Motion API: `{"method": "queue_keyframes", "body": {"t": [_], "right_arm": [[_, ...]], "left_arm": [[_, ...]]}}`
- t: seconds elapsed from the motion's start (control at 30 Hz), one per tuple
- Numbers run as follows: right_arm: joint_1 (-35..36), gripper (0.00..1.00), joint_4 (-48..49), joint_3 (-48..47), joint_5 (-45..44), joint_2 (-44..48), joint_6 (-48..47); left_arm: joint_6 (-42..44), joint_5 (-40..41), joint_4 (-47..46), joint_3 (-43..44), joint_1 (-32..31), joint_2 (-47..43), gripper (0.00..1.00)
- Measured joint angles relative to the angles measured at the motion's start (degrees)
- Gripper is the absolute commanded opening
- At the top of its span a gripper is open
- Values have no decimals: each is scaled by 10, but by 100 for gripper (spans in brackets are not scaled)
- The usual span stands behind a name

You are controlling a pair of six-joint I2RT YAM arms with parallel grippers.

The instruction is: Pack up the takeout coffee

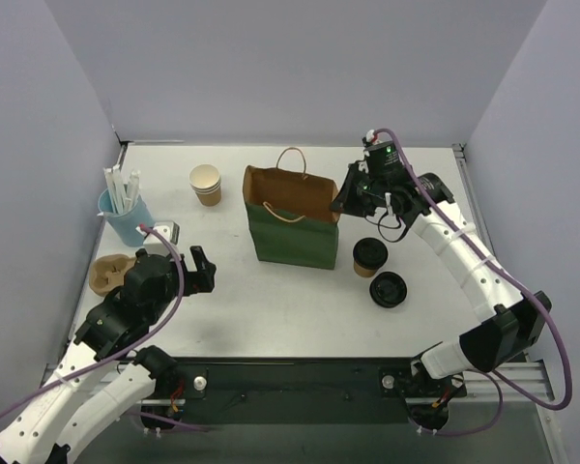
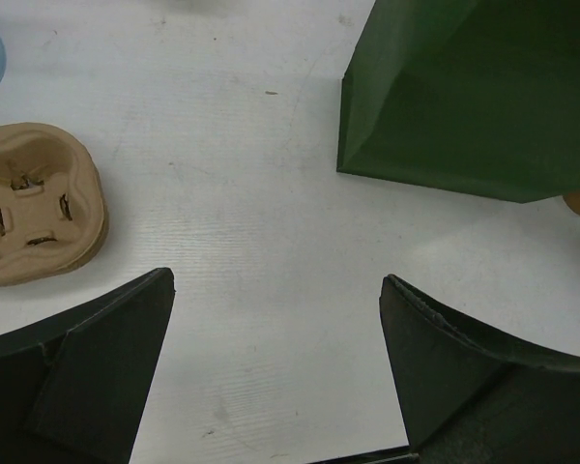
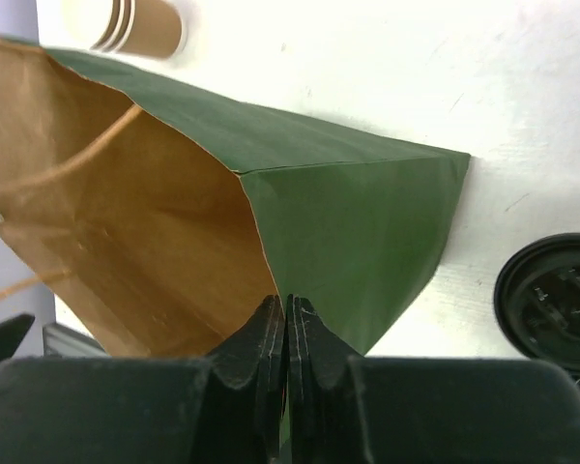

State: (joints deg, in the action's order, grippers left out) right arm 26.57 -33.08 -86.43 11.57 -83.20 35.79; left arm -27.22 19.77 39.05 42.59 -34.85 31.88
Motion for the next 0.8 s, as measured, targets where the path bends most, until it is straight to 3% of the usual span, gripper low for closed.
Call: {"method": "queue_keyframes", "body": {"t": [0.27,0.37,0.63,0.8], "right_arm": [[12,3,24,35,22,6,0],[12,7,26,35,35,6,-3],[5,55,27,35,53,6,-12],[-15,73,8,12,47,6,-15]], "left_arm": [[-8,16,7,0,-3,7,97],[-9,21,9,0,-3,11,97],[-9,30,12,0,-3,22,97],[-11,47,24,0,-3,33,97]]}}
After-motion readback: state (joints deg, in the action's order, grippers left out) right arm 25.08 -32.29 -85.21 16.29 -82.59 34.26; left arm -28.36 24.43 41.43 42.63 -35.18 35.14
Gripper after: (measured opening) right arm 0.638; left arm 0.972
